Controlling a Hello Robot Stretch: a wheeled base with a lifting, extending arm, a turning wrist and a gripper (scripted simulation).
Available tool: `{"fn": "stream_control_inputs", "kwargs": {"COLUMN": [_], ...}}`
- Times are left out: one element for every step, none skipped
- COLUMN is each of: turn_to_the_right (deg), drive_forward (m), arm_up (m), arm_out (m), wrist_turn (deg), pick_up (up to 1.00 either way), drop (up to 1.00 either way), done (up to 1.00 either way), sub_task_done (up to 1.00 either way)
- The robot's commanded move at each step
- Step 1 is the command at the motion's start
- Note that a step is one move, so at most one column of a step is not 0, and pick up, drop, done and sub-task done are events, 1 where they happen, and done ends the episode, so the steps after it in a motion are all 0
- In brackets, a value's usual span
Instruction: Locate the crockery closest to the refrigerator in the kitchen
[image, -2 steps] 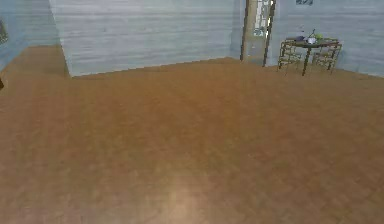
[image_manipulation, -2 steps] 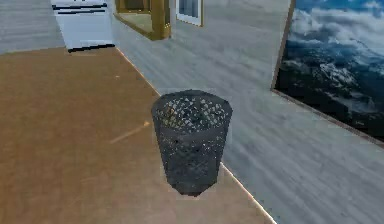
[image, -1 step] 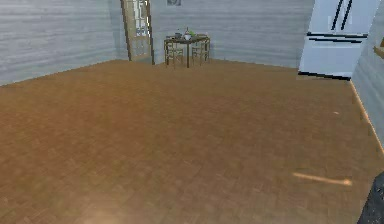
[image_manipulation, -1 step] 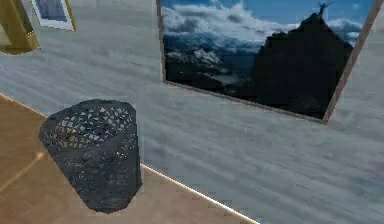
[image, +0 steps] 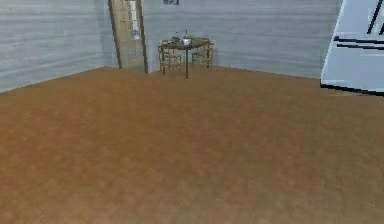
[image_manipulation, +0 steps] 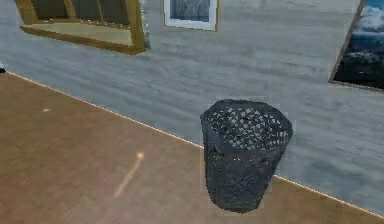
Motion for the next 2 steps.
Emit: {"fn": "stream_control_inputs", "kwargs": {"turn_to_the_right": [0.0,0.0], "drive_forward": [1.00,1.00], "arm_up": [0.00,0.00], "arm_out": [0.00,0.00], "wrist_turn": [0.0,0.0], "pick_up": [0.00,0.00], "drop": [0.00,0.00], "done": [0.00,0.00], "sub_task_done": [0.00,0.00]}}
